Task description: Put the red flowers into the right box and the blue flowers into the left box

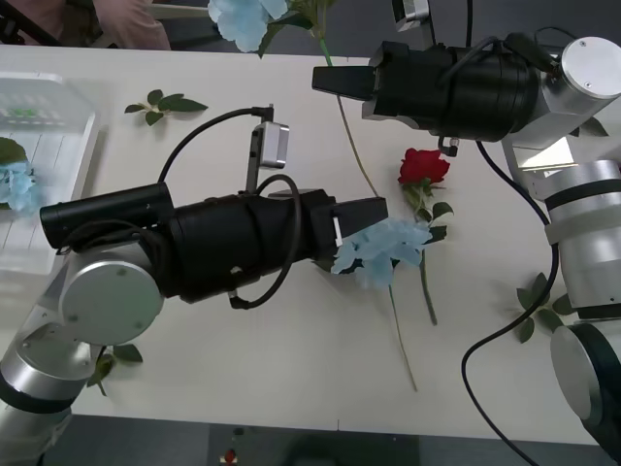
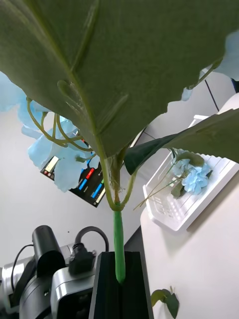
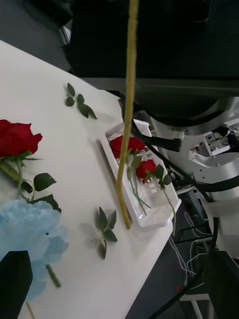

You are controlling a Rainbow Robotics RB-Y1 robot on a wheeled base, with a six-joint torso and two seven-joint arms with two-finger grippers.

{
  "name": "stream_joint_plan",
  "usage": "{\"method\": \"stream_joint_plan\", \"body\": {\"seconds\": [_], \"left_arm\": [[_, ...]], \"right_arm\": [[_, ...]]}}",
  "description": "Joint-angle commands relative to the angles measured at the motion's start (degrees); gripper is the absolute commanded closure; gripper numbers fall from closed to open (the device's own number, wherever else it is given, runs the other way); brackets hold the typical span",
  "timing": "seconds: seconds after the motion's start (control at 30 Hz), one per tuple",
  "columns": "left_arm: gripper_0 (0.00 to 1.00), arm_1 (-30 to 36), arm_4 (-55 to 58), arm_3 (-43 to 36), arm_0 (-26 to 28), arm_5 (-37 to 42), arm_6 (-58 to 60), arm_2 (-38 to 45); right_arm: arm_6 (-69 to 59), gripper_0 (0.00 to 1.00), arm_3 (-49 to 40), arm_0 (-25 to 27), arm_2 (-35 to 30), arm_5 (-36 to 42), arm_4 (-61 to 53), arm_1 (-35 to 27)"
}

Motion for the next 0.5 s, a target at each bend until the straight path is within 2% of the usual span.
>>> {"method": "stream_joint_plan", "body": {"seconds": [0.03,0.4,0.43,0.47,0.5], "left_arm": [[0.0,-2.4,-2.47,0.69,-1.91,-1.81,3.67,0.42],[0.0,-3.37,-2.91,5.17,-6.91,-5.06,4.73,0.24],[0.08,-3.46,-2.91,5.61,-7.27,-5.06,4.81,0.24],[0.3,-3.54,-2.91,5.87,-7.44,-5.24,4.9,0.24],[0.44,-3.54,-2.91,5.96,-7.53,-5.5,4.99,0.24]], "right_arm": [[1.54,1.0,-1.94,-2.67,0.01,-0.09,-0.46,0.09],[1.54,1.0,-1.94,-2.67,0.01,-0.09,-0.46,0.09],[1.54,1.0,-1.94,-2.67,0.01,-0.09,-0.46,0.09],[1.54,1.0,-1.94,-2.67,0.01,-0.09,-0.46,0.09],[1.54,1.0,-1.94,-2.67,0.01,-0.09,-0.46,0.09]]}}
